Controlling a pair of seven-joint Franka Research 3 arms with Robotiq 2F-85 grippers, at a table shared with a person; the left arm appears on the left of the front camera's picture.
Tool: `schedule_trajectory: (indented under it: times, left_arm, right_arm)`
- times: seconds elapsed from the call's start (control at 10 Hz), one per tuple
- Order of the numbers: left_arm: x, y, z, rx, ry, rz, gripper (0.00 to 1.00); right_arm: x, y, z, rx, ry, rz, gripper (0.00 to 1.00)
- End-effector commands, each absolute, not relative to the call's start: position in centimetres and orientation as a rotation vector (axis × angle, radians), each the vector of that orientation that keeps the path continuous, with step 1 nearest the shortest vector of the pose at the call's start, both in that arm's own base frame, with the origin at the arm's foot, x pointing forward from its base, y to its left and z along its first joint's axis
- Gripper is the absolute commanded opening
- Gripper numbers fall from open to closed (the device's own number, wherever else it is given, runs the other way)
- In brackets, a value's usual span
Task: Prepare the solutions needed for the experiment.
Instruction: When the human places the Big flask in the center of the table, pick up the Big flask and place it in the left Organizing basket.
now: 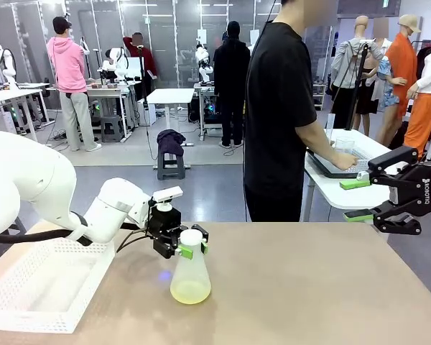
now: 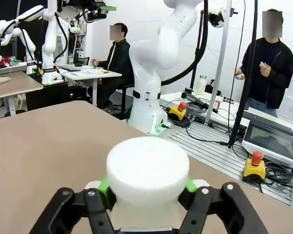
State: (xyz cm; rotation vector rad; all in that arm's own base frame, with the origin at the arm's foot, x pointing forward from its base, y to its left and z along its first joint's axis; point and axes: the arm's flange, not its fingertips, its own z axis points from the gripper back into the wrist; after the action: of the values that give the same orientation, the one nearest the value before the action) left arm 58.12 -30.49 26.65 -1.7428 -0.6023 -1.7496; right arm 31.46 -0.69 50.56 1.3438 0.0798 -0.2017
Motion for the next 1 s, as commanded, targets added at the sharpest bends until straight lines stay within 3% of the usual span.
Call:
schedule_trajectory:
  times: [0.0,0.1,0.2,0.3,0.4,0.5,0.9]
  left_arm:
    - [58.9,-30.6,26.6,-1.779,-0.55,-1.734,0.19]
    - [58.9,-30.7,26.6,-1.781,-0.55,-1.729,0.01]
    - [58.9,-30.6,26.7,-1.779,-0.553,-1.728,0.0]
    - [58.9,-30.5,27.0,-1.767,-0.572,-1.73,0.14]
    - [59.0,-30.3,27.6,-1.747,-0.604,-1.741,0.0]
    - [59.4,-29.6,28.9,-1.707,-0.637,-1.751,0.04]
    - [60.3,-24.9,36.8,-1.647,-0.776,-1.793,0.04]
  right_arm:
    - [31.6,-0.7,50.7,1.36,0.073,-0.192,0.55]
    - [31.6,-0.7,50.7,1.36,0.073,-0.192,0.55]
    - [31.6,-0.7,50.7,1.36,0.073,-0.192,0.55]
    - [31.6,-0.7,50.7,1.36,0.073,-0.192,0.55]
    - [31.6,-0.7,50.7,1.36,0.073,-0.192,0.55]
    - [31.6,-0.7,50.7,1.36,0.073,-0.192,0.55]
    - [31.6,-0.7,50.7,1.36,0.073,-0.192,0.55]
